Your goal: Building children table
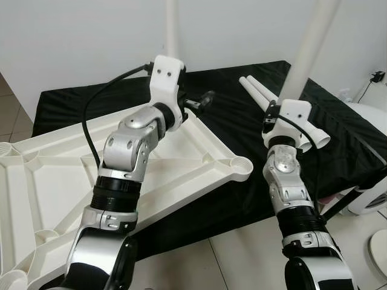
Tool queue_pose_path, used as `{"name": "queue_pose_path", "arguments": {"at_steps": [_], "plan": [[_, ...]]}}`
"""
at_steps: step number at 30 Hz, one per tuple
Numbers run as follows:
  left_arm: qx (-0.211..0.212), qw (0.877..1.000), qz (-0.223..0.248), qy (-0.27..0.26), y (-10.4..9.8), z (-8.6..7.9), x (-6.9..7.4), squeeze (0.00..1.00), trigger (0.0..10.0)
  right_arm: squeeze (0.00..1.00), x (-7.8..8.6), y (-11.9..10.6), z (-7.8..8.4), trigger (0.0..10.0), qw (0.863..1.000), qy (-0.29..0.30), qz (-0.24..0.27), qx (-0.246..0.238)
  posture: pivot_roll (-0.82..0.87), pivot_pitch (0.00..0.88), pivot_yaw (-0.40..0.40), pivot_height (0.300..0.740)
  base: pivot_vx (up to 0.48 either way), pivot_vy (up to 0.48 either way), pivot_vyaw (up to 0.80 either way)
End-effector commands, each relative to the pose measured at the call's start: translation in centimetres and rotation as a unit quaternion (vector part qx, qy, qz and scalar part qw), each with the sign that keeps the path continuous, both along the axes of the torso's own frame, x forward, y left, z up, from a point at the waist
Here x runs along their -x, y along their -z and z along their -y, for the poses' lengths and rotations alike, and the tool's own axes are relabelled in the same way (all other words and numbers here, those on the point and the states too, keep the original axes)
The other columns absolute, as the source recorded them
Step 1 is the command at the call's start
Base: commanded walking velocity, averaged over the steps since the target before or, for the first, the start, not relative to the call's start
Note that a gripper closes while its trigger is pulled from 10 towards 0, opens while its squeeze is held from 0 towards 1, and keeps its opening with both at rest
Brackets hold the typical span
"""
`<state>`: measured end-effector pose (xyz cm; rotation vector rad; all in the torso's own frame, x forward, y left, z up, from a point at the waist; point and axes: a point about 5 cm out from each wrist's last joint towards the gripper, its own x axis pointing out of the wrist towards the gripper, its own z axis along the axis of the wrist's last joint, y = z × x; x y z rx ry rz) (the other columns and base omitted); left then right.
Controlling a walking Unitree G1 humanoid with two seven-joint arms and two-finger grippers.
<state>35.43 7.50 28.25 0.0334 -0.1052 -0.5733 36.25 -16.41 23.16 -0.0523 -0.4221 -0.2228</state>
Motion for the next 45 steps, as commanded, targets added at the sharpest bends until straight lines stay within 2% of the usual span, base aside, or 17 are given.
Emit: {"name": "queue_pose_path", "arguments": {"at_steps": [1,3,5,8,10,12,14,15,16,21,23,25,27,33,37,41,45], "plan": [[-0.015,0.997,-0.009,-0.073,1.1,-1.2,-0.6,0.00,10.0,0.00,0.3,-0.1,-0.2,10.0,0.999,-0.032,-0.004,0.006,-0.08,0.047,0.035,0.740,0.000,0.000,0.00],[-0.019,0.996,-0.013,-0.087,1.5,-1.6,-0.8,0.00,10.0,0.00,0.4,-0.1,-0.4,10.0,0.999,-0.041,-0.006,0.009,-0.08,0.047,0.035,0.740,0.000,0.000,0.00],[-0.037,0.990,-0.010,-0.136,2.3,-2.9,-1.1,0.00,10.0,0.00,0.9,0.0,-1.1,10.0,0.996,-0.089,-0.007,0.012,-0.08,0.042,0.034,0.740,0.000,0.000,0.00],[-0.037,0.990,-0.010,-0.136,2.3,-2.9,-1.1,0.00,10.0,0.00,0.9,0.0,-1.1,10.0,0.996,-0.089,-0.007,0.012,-0.08,0.042,0.034,0.740,0.000,0.000,0.00],[-0.020,0.977,-0.014,-0.212,2.8,-5.3,-1.3,0.00,10.0,0.00,1.7,0.3,-1.6,10.0,0.991,-0.134,-0.005,0.008,-0.08,0.039,0.028,0.740,0.000,0.000,0.00],[-0.020,0.977,-0.014,-0.212,2.8,-5.3,-1.3,0.00,10.0,0.00,1.7,0.3,-1.6,10.0,0.991,-0.134,-0.005,0.008,-0.08,0.039,0.028,0.740,0.000,0.000,0.00],[0.004,0.960,-0.009,-0.279,3.3,-7.4,-1.0,0.00,10.0,0.00,2.3,0.8,-2.0,10.0,0.985,-0.171,-0.008,-0.002,-0.08,0.034,0.020,0.740,0.000,0.000,0.00],[0.004,0.960,-0.009,-0.279,3.3,-7.4,-1.0,0.00,10.0,0.00,2.3,0.8,-2.0,10.0,0.985,-0.171,-0.008,-0.002,-0.08,0.034,0.020,0.740,0.000,0.000,0.00],[0.019,0.953,-0.004,-0.303,3.5,-8.2,-0.7,0.00,10.0,0.00,2.7,1.0,-2.3,10.0,0.981,-0.193,-0.008,-0.009,-0.07,0.032,0.019,0.740,0.000,0.000,0.00],[0.025,0.948,0.004,-0.318,3.7,-8.7,-0.4,0.00,10.0,0.00,2.9,1.0,-2.5,10.0,0.977,-0.211,-0.008,-0.012,-0.07,0.031,0.018,0.740,0.000,0.000,0.00],[0.031,0.936,0.020,-0.350,5.0,-9.1,0.6,0.00,10.0,0.00,3.0,0.8,-2.5,10.0,0.973,-0.228,-0.006,-0.012,-0.07,0.025,0.021,0.740,0.000,0.000,0.00],[0.031,0.936,0.020,-0.350,5.0,-9.1,0.6,0.00,10.0,0.00,3.0,0.8,-2.5,10.0,0.973,-0.228,-0.006,-0.012,-0.07,0.025,0.021,0.740,0.000,0.000,0.00],[0.040,0.927,0.040,-0.371,5.7,-9.1,1.3,0.00,10.0,0.00,2.9,0.5,-2.3,10.0,0.974,-0.227,-0.002,-0.011,-0.07,0.017,0.023,0.740,0.000,0.000,0.00],[0.042,0.936,0.049,-0.346,6.0,-8.3,1.6,0.00,10.0,0.00,3.0,0.5,-2.2,10.0,0.974,-0.228,-0.005,-0.012,-0.07,0.015,0.021,0.740,0.000,0.000,0.00],[0.012,0.946,0.083,-0.314,6.1,-7.2,2.4,0.00,10.0,0.00,3.3,0.7,-2.3,10.0,0.970,-0.243,-0.009,-0.018,-0.08,0.011,0.022,0.740,0.000,0.000,0.00],[0.003,0.945,0.096,-0.314,6.2,-6.9,2.6,0.00,10.0,0.00,3.4,0.7,-2.4,10.0,0.968,-0.249,-0.011,-0.020,-0.08,0.010,0.024,0.740,0.000,0.000,0.00],[-0.033,0.966,0.150,-0.208,6.9,-4.2,4.3,0.00,10.0,0.00,3.7,0.8,-2.4,10.0,0.967,-0.256,-0.012,-0.015,-0.09,0.004,0.032,0.740,0.000,0.000,0.00]]}}
